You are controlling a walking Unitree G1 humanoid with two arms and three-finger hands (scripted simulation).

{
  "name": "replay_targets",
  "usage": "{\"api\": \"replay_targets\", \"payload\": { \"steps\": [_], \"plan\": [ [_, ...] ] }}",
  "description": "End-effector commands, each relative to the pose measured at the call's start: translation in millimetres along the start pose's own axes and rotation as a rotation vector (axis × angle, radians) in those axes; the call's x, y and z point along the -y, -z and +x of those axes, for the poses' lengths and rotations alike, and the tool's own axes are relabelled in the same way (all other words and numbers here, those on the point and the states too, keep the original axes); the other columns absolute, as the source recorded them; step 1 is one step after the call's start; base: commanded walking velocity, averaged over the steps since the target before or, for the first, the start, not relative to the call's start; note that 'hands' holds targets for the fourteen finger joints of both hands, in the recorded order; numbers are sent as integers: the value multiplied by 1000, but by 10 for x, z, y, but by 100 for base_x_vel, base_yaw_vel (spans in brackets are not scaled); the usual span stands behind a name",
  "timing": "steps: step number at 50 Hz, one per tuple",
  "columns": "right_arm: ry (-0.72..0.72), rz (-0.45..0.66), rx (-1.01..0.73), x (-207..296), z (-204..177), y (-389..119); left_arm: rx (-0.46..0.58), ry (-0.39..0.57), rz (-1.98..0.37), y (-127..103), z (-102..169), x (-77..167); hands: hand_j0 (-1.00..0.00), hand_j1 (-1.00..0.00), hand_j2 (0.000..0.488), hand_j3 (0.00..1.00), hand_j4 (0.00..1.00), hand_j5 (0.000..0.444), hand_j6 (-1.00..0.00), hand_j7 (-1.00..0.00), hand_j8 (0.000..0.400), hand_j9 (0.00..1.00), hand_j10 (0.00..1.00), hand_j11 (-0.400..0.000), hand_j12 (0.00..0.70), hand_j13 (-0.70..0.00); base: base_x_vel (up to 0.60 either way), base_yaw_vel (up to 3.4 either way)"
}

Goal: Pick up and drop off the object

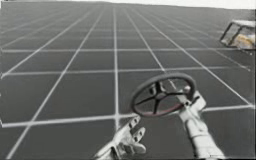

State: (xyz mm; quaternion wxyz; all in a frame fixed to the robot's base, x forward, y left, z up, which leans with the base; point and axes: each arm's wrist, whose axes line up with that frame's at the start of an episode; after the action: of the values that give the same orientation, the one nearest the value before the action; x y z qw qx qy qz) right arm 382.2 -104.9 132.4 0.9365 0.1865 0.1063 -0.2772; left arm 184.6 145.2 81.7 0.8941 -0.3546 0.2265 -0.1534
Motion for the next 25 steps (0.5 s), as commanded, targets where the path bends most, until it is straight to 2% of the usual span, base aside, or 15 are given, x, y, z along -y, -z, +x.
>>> {"api": "replay_targets", "payload": {
  "steps": [1, 25],
  "plan": [
    [0, 35, 8, 38, 13, -63, -1, 5, 23, -22, 11, 57, 0, 0, 0, 1000, 1000, 0, 0, 0, 0, 1000, 1000, -400, 0, -700, 28, -64],
    [0, 35, 8, 38, 13, -63, -1, 5, 23, -22, 11, 57, 0, 0, 0, 1000, 1000, 0, 0, 0, 0, 1000, 1000, -400, 0, -700, 28, -57]
  ]
}}
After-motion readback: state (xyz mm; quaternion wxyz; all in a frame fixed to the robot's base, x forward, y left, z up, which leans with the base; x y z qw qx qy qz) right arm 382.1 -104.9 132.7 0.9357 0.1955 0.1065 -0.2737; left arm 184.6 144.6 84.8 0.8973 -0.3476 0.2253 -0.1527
